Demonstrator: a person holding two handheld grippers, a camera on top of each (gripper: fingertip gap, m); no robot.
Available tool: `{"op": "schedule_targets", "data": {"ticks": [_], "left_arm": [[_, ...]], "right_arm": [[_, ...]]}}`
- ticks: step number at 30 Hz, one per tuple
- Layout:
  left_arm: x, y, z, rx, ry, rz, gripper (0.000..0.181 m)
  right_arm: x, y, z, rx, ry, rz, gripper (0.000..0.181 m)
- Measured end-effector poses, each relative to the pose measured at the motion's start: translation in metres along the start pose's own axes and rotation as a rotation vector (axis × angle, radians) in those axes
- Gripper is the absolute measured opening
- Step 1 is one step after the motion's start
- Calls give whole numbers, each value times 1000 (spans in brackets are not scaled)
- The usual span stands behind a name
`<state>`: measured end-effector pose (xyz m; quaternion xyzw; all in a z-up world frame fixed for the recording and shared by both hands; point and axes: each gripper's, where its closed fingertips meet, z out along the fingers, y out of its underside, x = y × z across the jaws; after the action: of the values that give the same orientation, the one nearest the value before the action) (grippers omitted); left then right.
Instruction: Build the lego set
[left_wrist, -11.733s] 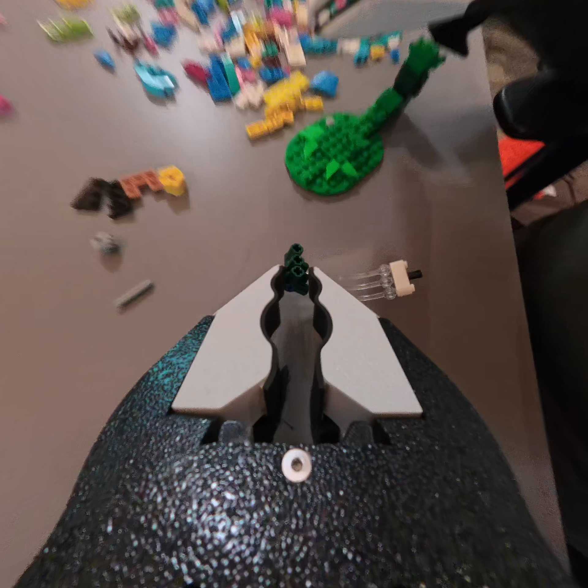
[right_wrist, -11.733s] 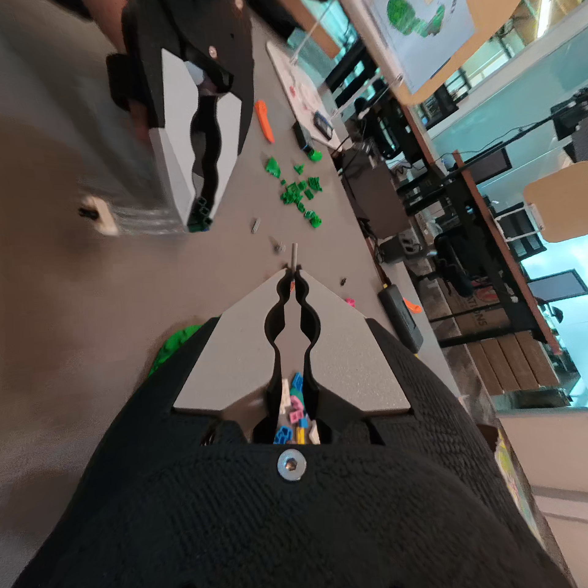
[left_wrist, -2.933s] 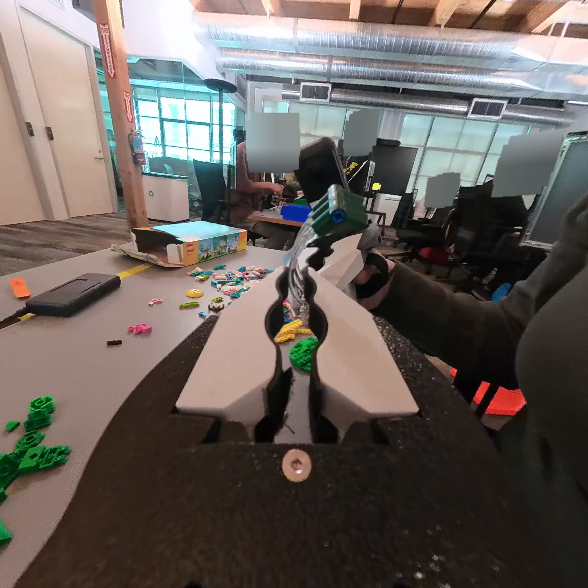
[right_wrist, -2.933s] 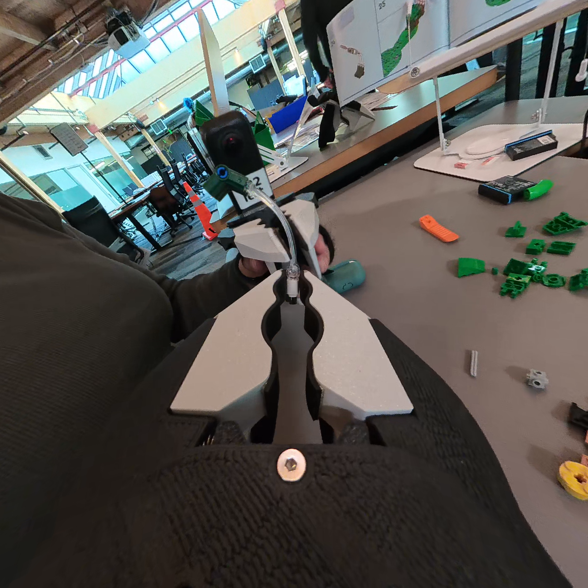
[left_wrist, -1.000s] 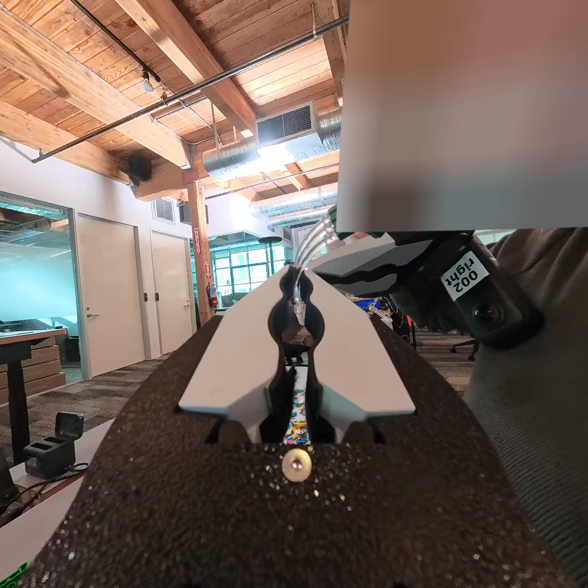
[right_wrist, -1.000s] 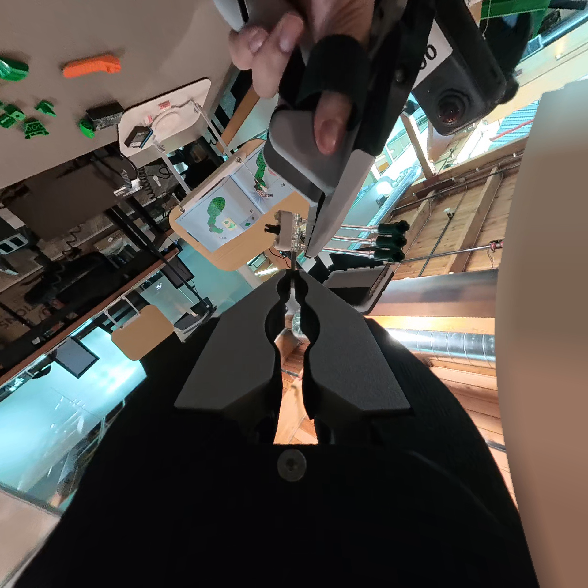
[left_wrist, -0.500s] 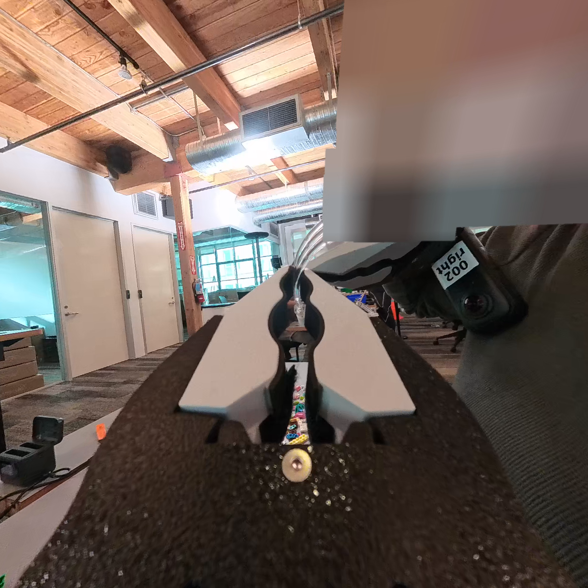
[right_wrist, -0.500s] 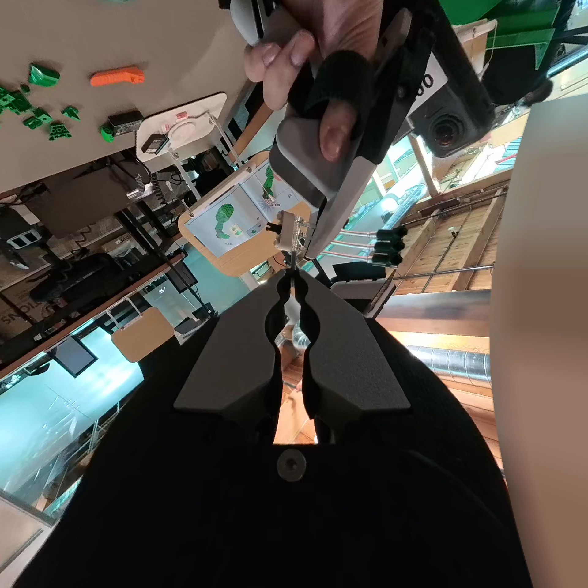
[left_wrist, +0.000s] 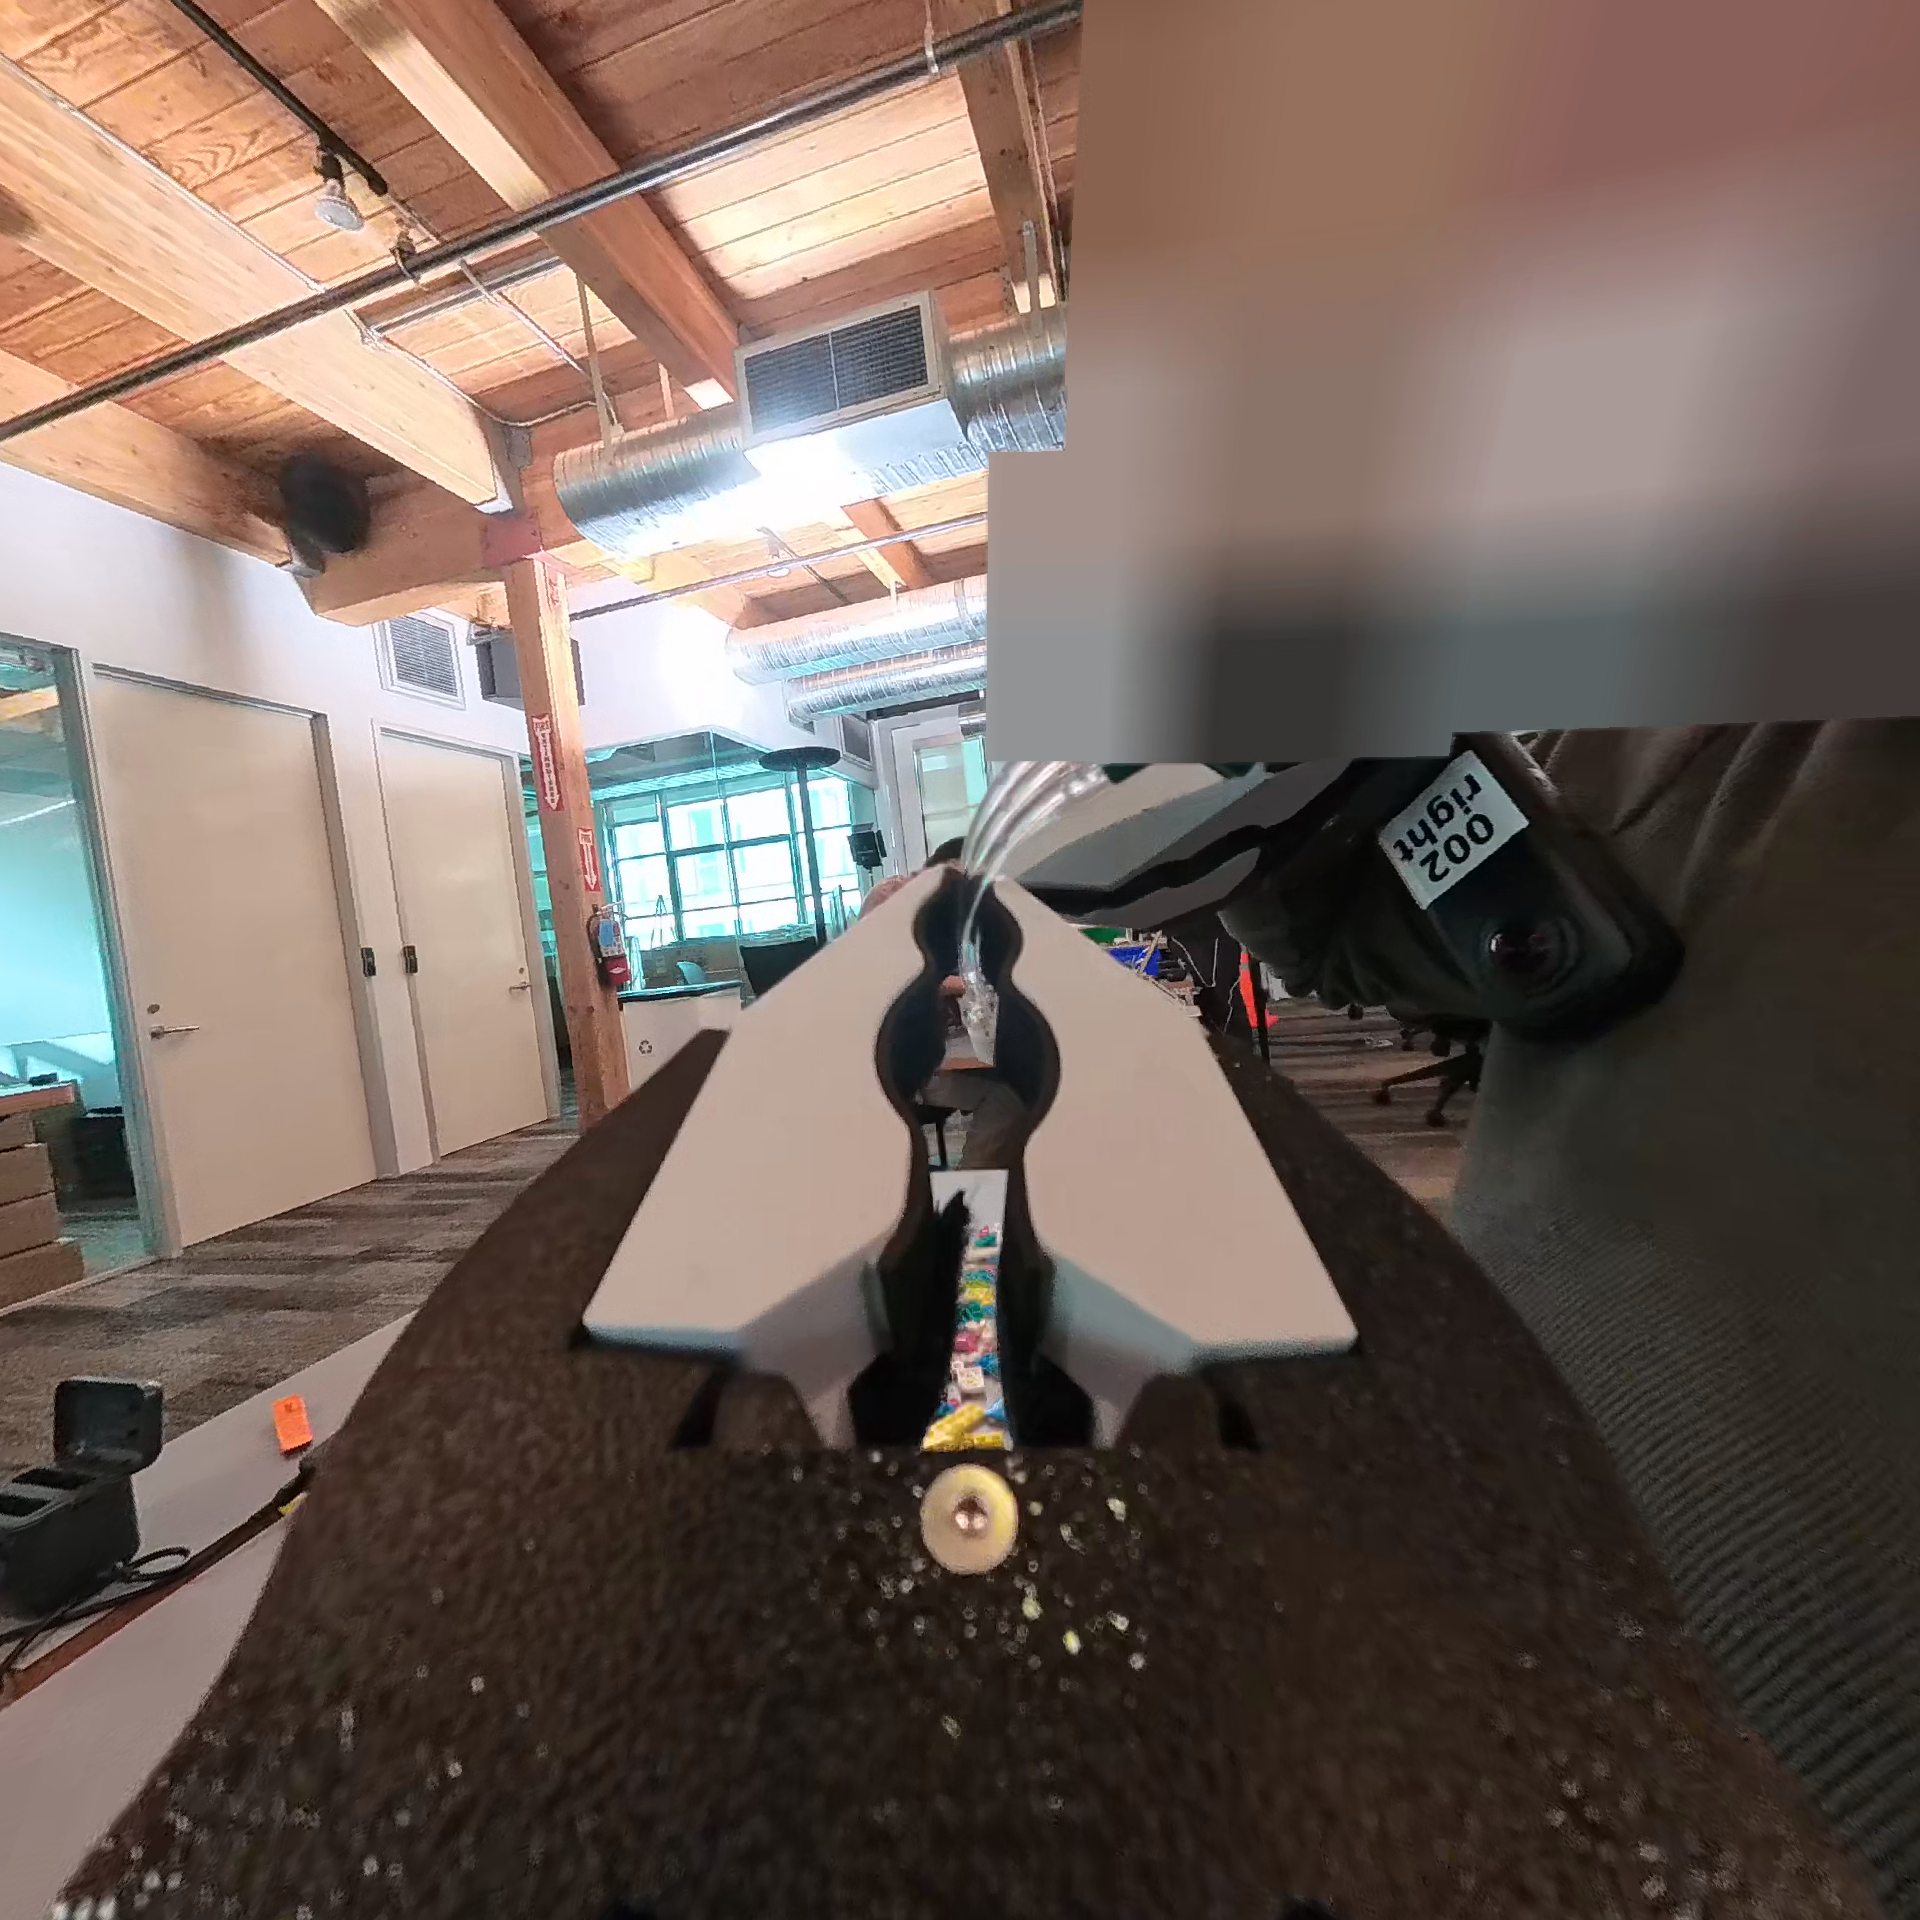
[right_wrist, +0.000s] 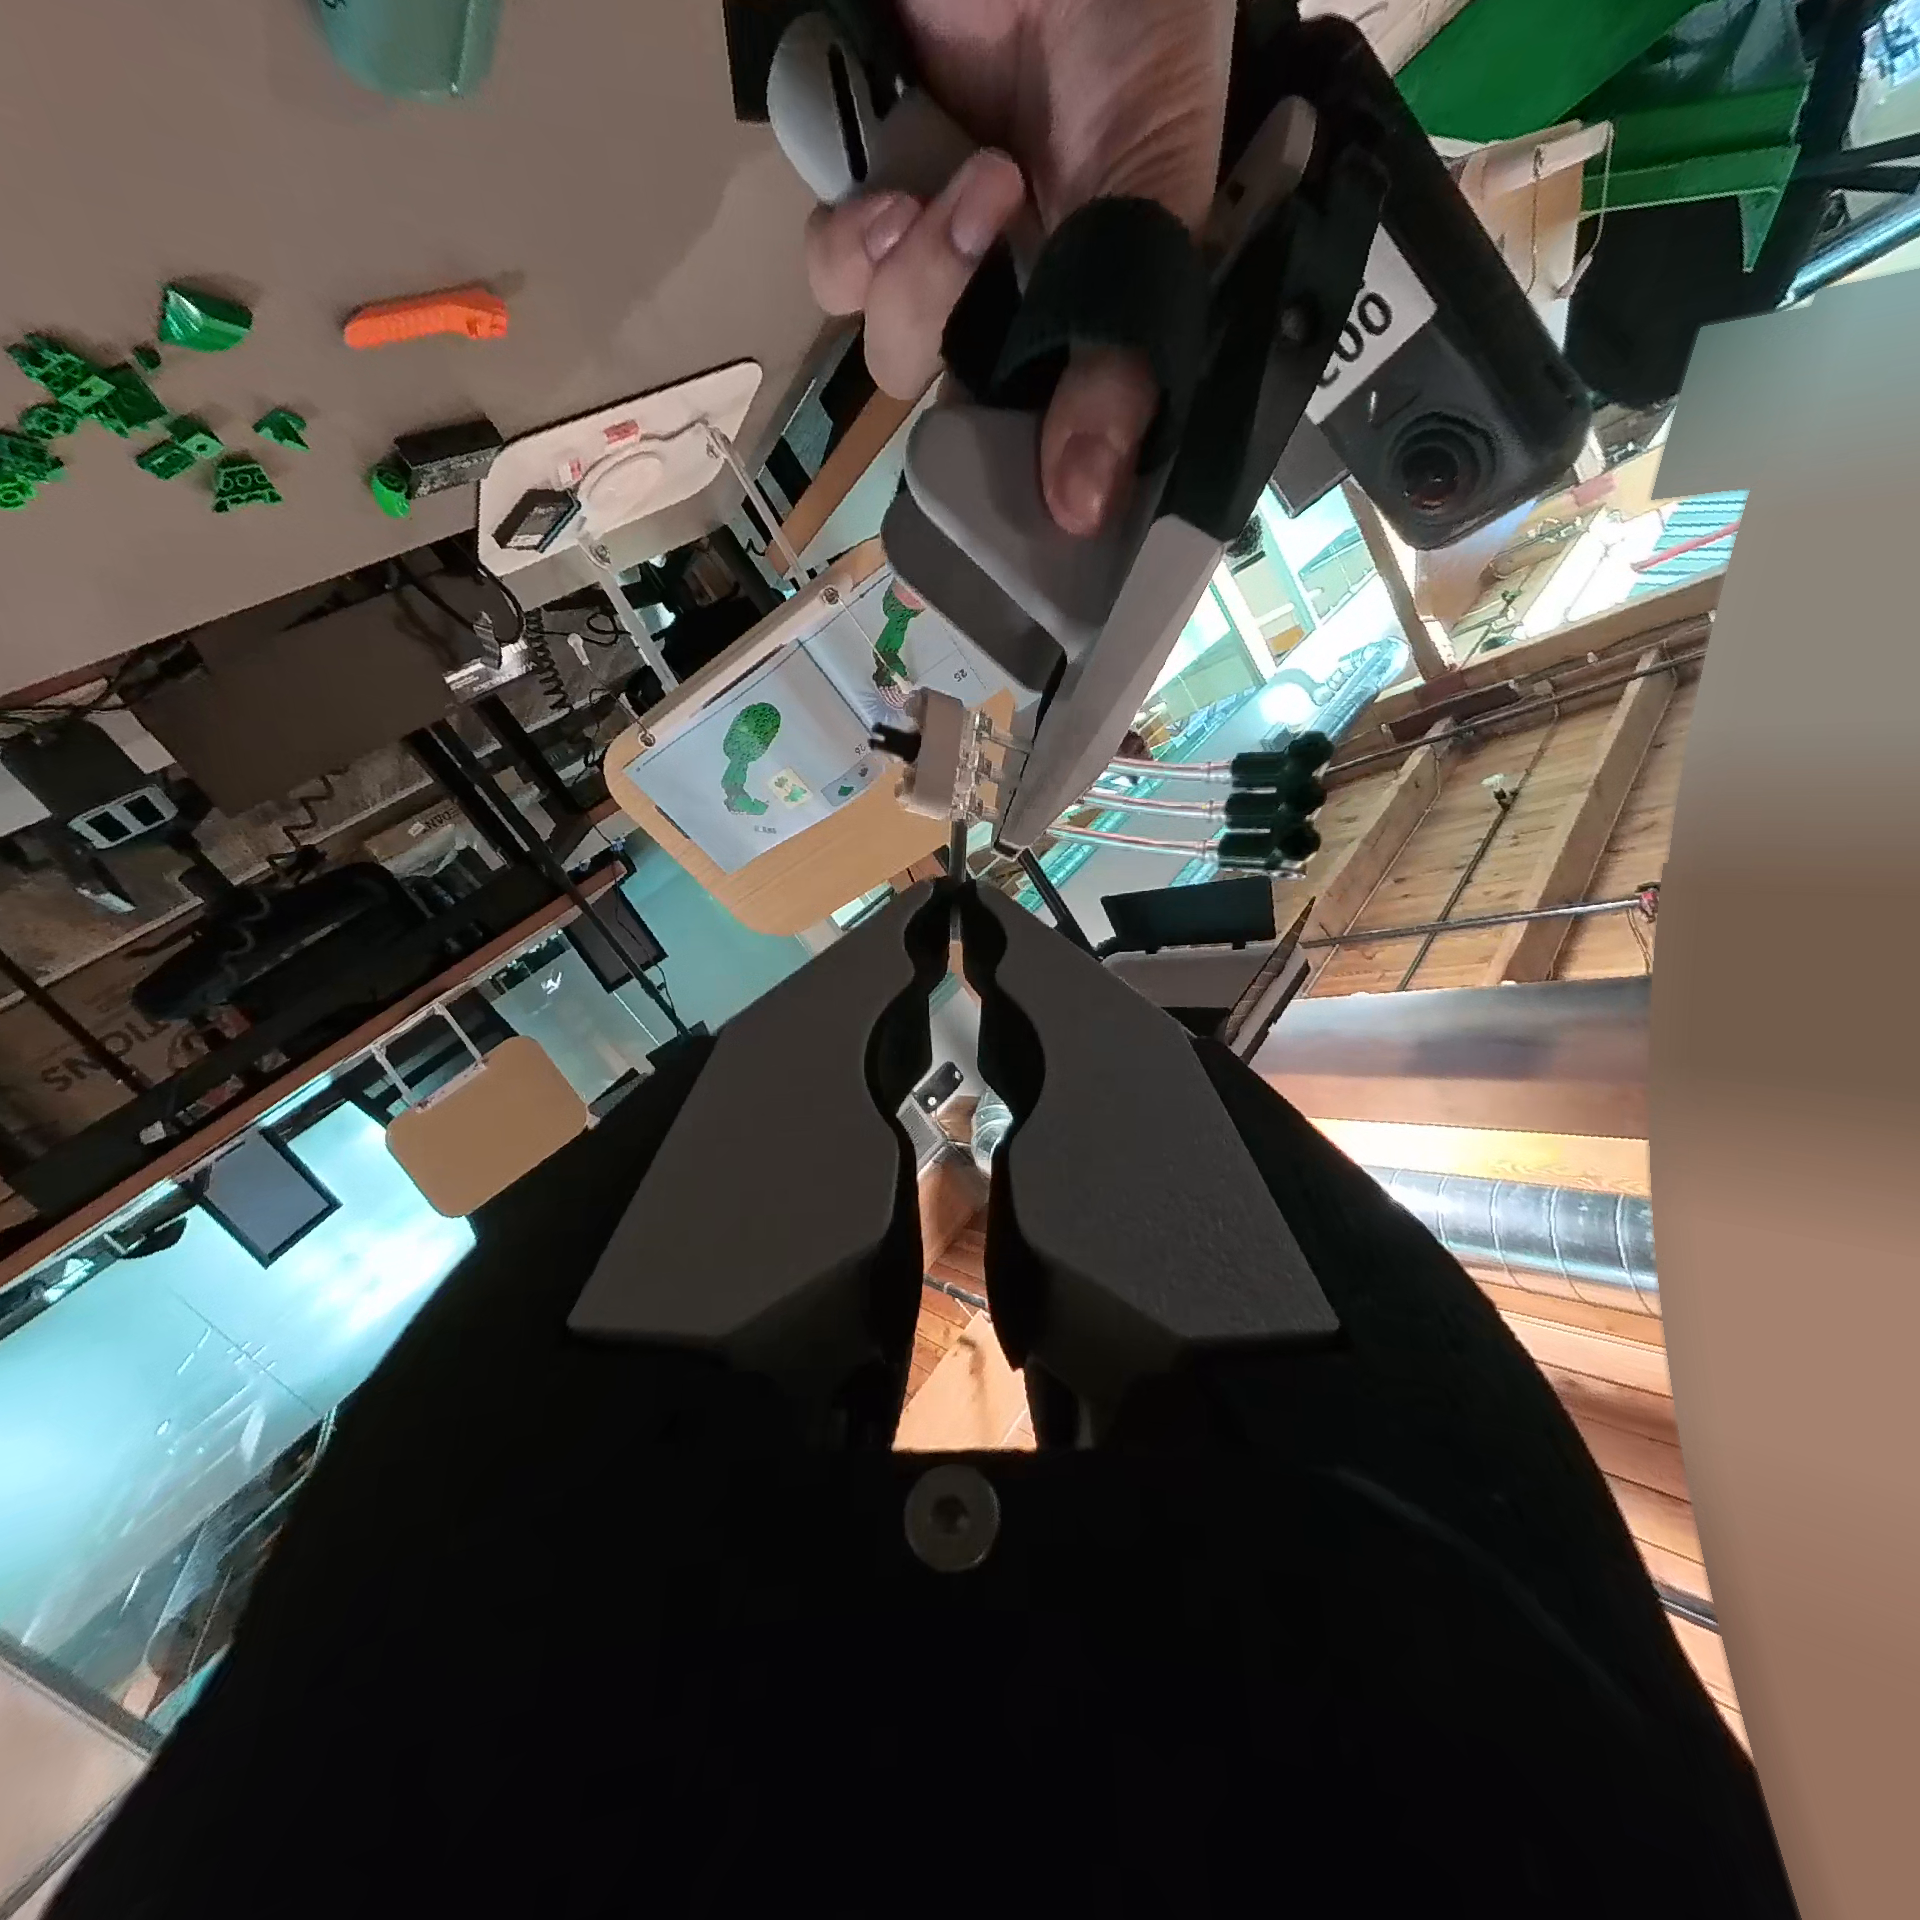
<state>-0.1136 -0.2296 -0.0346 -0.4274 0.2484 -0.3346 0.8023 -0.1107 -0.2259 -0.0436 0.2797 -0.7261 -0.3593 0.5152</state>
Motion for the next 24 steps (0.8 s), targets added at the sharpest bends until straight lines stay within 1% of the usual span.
{"op": "schedule_targets", "data": {"ticks": [12, 14, 17, 21, 24], "left_arm": [[3, 1, 2, -3, 5, -8, 0], [5, -4, 3, 22, 14, -21, 0], [4, -4, 3, 7, 7, -1, 0], [-2, 1, 0, -9, -30, 32, 0], [-15, -1, -9, 0, -85, 41, 0]], "right_arm": [[0, -1, 0, 3, -12, 7, 0], [-4, -12, 2, 47, -27, 20, 0], [-2, -7, 2, 30, -18, 21, 0], [-10, -1, 2, 5, -54, 63, 0], [-22, 11, 1, -54, -88, 179, 0]]}}
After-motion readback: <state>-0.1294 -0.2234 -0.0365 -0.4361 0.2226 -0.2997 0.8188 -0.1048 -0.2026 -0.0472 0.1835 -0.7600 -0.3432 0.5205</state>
